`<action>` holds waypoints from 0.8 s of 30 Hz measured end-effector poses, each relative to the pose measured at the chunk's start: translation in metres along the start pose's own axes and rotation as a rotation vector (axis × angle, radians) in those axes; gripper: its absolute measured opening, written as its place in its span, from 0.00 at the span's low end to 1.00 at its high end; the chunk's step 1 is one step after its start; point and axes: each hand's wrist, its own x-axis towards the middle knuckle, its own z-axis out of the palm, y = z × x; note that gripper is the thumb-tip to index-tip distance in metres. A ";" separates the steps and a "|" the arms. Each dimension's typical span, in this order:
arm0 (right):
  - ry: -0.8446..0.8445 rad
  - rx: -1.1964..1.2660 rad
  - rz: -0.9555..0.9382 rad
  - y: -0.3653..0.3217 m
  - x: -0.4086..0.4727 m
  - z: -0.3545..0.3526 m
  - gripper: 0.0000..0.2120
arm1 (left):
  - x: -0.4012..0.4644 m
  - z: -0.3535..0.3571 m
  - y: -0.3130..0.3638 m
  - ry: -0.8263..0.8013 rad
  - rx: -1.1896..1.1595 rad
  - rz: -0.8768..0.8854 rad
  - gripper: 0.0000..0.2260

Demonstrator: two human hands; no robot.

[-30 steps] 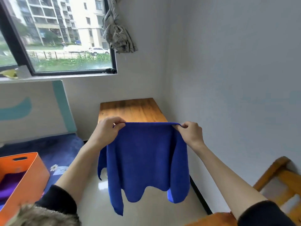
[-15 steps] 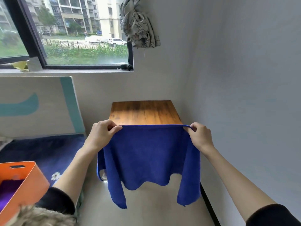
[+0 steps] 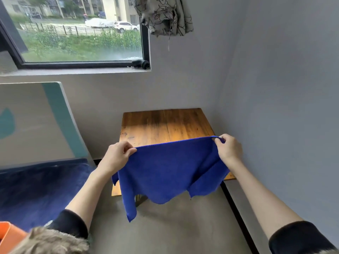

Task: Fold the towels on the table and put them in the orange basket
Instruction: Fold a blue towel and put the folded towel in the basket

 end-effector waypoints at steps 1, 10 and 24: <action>0.014 -0.071 -0.025 0.000 0.011 0.005 0.10 | 0.012 0.000 -0.003 0.003 0.008 -0.007 0.06; 0.004 -0.487 -0.213 0.003 0.157 0.084 0.18 | 0.157 0.042 -0.026 -0.025 0.050 -0.061 0.08; -0.267 -0.555 -0.240 0.056 0.379 0.244 0.15 | 0.396 0.168 -0.069 -0.229 0.228 -0.216 0.08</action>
